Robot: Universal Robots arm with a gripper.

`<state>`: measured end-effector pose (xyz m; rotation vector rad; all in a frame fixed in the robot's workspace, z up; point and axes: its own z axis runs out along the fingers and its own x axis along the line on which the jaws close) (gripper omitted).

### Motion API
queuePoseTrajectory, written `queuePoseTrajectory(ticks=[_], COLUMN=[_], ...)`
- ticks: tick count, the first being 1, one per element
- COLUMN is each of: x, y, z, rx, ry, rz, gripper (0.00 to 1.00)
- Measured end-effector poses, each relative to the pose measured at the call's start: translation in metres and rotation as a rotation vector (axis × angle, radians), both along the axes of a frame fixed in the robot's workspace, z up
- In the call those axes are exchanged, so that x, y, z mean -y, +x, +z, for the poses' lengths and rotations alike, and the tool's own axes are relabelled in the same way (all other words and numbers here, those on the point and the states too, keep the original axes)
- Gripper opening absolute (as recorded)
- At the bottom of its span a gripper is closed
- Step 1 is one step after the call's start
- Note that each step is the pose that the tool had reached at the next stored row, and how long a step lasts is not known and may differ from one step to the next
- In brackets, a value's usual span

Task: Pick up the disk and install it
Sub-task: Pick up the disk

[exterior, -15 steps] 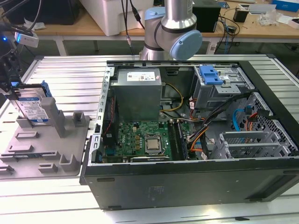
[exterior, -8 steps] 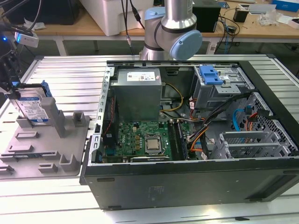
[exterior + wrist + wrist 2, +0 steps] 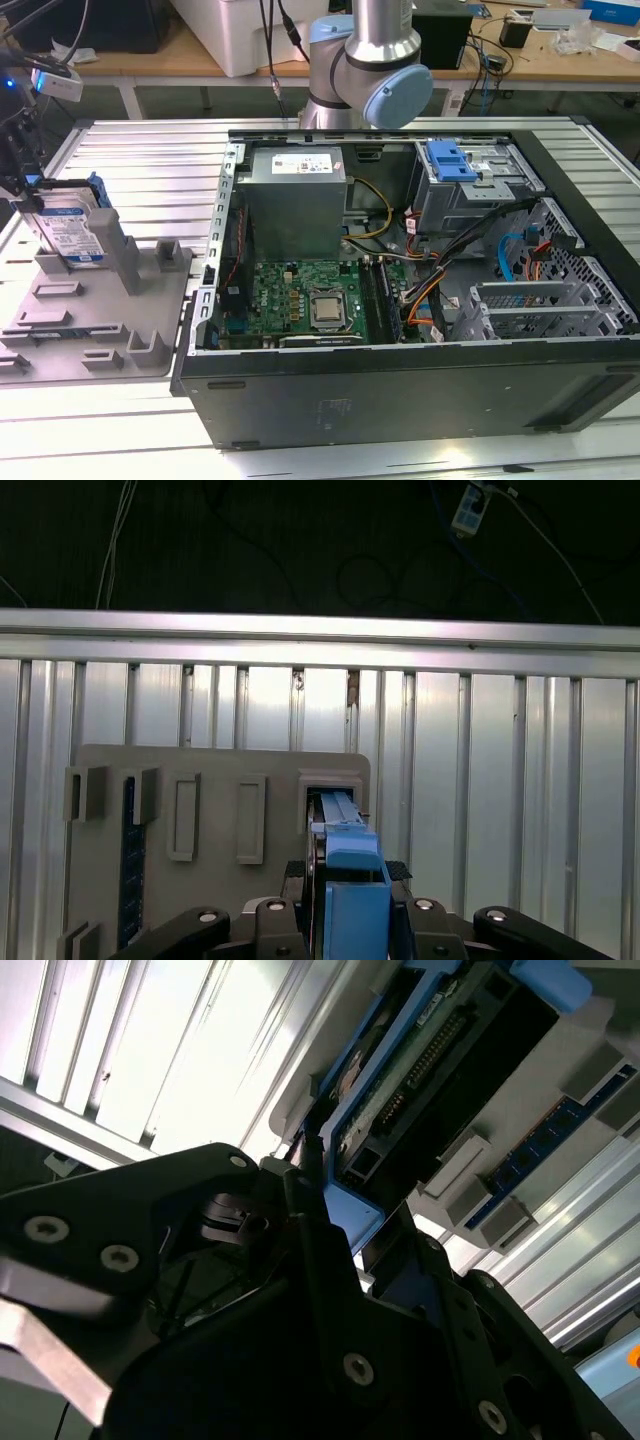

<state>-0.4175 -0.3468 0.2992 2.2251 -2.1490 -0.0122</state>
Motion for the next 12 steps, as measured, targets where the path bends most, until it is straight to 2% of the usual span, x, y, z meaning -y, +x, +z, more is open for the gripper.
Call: queuePoseTrajectory(ticks=[12], x=[0.0000], y=[0.0000], z=[-0.0001], rx=[0.0000], ry=[-0.0029], rz=[0.000], gripper=[0.41])
